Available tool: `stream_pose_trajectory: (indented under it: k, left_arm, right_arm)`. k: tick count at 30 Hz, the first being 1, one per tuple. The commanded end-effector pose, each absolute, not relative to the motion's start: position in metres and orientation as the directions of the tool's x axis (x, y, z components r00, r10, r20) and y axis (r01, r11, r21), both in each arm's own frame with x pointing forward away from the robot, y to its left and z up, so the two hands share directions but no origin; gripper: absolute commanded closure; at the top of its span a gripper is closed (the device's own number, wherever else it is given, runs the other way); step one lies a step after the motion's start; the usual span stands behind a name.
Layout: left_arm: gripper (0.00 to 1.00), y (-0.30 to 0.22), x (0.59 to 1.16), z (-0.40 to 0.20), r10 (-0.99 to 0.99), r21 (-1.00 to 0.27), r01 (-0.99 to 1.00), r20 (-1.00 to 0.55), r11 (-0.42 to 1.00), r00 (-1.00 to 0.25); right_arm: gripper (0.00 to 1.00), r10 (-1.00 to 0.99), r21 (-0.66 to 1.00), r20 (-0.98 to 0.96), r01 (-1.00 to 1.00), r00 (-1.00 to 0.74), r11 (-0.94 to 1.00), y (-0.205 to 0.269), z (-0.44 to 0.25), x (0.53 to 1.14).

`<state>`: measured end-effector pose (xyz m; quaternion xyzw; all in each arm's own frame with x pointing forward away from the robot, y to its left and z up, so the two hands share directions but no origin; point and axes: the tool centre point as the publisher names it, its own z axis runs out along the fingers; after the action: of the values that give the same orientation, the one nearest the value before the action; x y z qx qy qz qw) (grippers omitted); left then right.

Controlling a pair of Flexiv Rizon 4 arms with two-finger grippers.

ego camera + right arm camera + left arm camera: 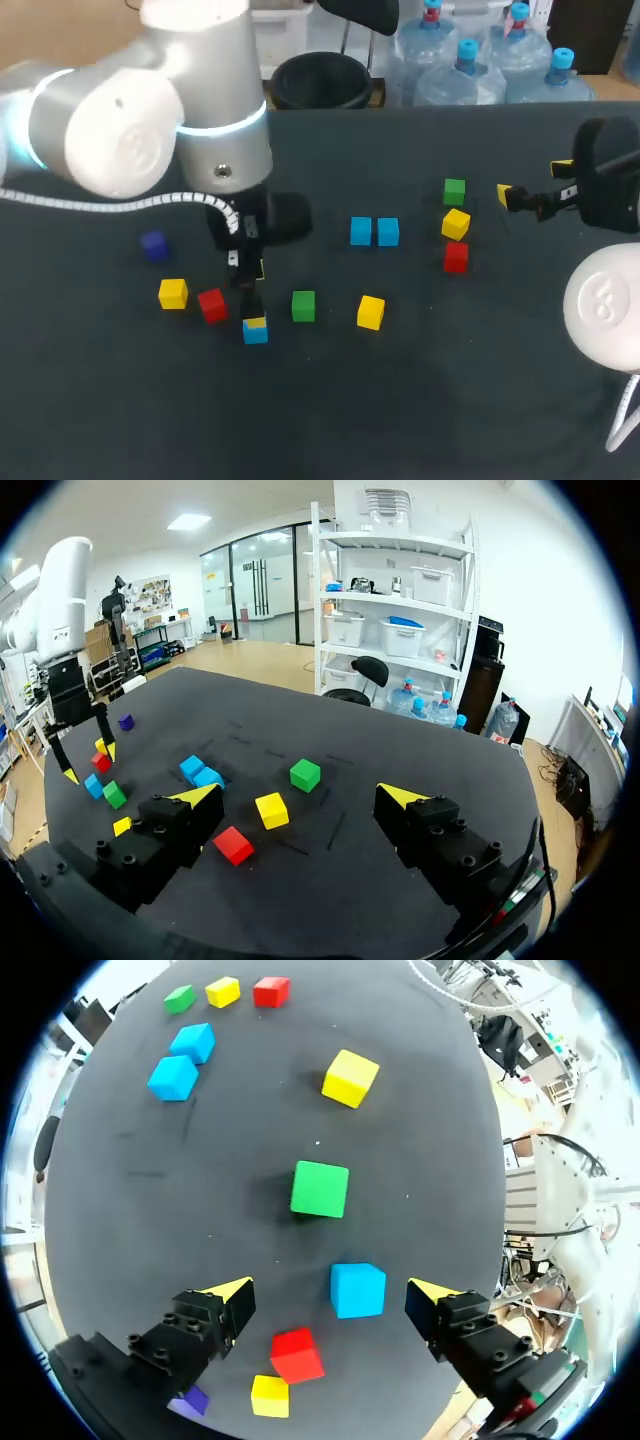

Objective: Place the blue cubes, place green cubes on the blue cubes, place the yellow cubes on the green cubes, then place the red cubes on the yellow cubes, and place purple cube on the red cubes.

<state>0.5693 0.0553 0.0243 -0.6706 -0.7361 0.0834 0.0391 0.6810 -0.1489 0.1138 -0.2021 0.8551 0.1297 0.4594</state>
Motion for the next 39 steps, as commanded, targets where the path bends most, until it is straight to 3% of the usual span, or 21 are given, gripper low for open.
stream_pose_trajectory:
  k: [1,30,31,32,34,36,38,39]
  left_arm:
    - [0.00,0.053,0.562,0.019,0.993,-0.149,0.986,-0.078,0.079,-0.092]
    - [0.00,0.057,0.546,0.001,0.993,-0.154,0.981,0.027,0.119,-0.117]
    - [0.02,0.058,0.547,0.001,0.993,-0.154,0.981,0.027,0.121,-0.118]
    - [0.11,0.059,0.547,0.001,0.992,-0.154,0.980,0.027,0.123,-0.120]
    - [0.00,0.060,0.547,0.000,0.992,-0.157,0.980,0.027,0.124,-0.121]
    - [0.23,0.060,0.548,-0.002,0.992,-0.162,0.979,0.024,0.124,-0.122]
    - [0.24,0.061,0.549,-0.003,0.992,-0.164,0.979,0.024,0.124,-0.122]
    - [0.47,0.061,0.549,-0.003,0.992,-0.165,0.979,0.023,0.124,-0.122]
  right_arm:
    - [0.00,-0.227,0.038,-0.838,-0.467,-0.496,0.883,-0.150,0.114,0.681]
    - [0.00,-0.227,0.038,-0.838,-0.467,-0.496,0.883,-0.150,0.114,0.681]
    - [0.00,-0.227,0.038,-0.838,-0.467,-0.496,0.883,-0.150,0.114,0.681]
    - [0.00,-0.227,0.038,-0.838,-0.467,-0.496,0.883,-0.150,0.114,0.681]
    - [0.00,-0.227,0.038,-0.838,-0.467,-0.496,0.883,-0.150,0.114,0.681]
    - [0.00,-0.227,0.038,-0.838,-0.467,-0.496,0.883,-0.150,0.114,0.681]
    - [0.00,-0.227,0.038,-0.838,-0.467,-0.496,0.883,-0.150,0.114,0.681]
    - [0.00,-0.227,0.038,-0.838,-0.467,-0.496,0.883,-0.150,0.114,0.681]
